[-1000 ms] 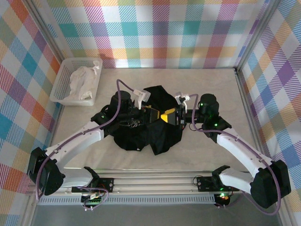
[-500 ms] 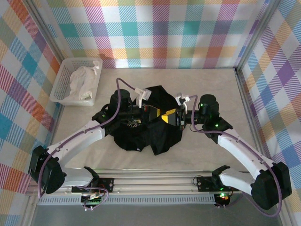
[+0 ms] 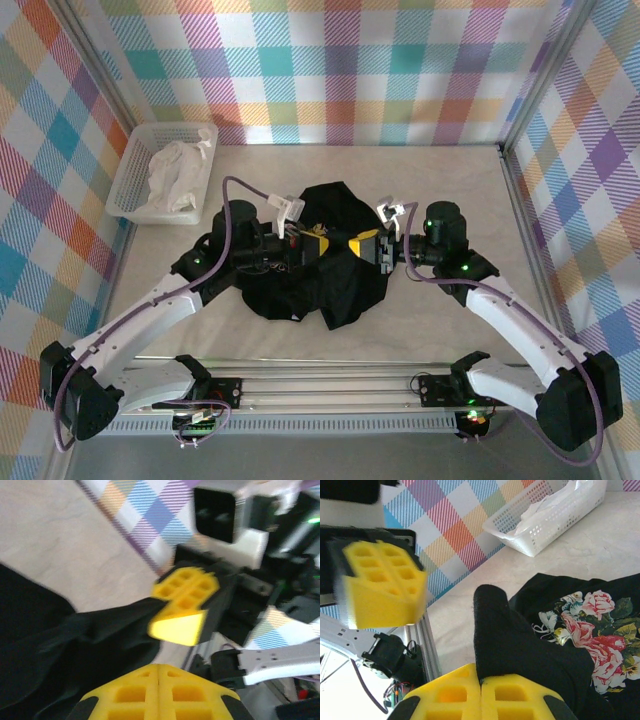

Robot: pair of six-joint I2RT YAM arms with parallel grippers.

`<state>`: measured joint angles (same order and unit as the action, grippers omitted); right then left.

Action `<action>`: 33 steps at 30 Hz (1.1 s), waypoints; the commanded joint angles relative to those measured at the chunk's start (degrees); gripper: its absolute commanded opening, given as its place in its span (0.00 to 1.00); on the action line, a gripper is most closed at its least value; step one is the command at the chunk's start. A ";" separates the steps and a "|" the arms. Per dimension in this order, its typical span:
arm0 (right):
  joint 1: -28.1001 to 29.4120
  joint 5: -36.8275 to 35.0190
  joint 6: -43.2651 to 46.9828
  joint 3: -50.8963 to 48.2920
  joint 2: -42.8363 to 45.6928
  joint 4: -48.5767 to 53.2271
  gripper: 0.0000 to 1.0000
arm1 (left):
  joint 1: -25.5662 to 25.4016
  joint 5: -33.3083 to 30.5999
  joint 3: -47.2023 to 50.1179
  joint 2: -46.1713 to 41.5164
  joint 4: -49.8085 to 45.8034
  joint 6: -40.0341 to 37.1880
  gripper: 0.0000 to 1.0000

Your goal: Fold the inside-out t-shirt

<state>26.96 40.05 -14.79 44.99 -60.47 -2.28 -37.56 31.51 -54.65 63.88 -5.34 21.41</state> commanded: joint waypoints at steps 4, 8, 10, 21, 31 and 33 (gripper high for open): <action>-0.33 5.26 3.18 3.00 1.30 0.38 0.00 | 0.22 -6.39 -0.55 4.15 -4.22 -3.90 0.16; -0.29 5.87 3.01 2.82 1.49 0.19 0.00 | 0.21 -5.94 -2.77 7.62 -4.90 -4.84 0.26; -0.35 5.83 3.06 2.73 1.71 0.28 0.00 | 0.23 -5.76 -3.62 8.83 -5.82 -5.29 0.31; -0.33 4.56 4.13 2.64 2.10 1.53 0.00 | 0.28 1.88 -3.76 11.47 -5.52 -4.08 0.41; -0.42 2.20 4.04 3.00 1.49 2.29 0.00 | 0.27 5.04 -1.61 7.65 -4.63 -2.40 0.12; -0.42 1.94 3.84 3.09 1.62 2.28 0.00 | 0.29 5.33 -1.68 7.51 -4.41 -2.23 0.07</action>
<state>26.96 42.22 -11.49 45.87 -59.51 0.45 -37.56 34.74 -56.82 72.66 -11.68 18.83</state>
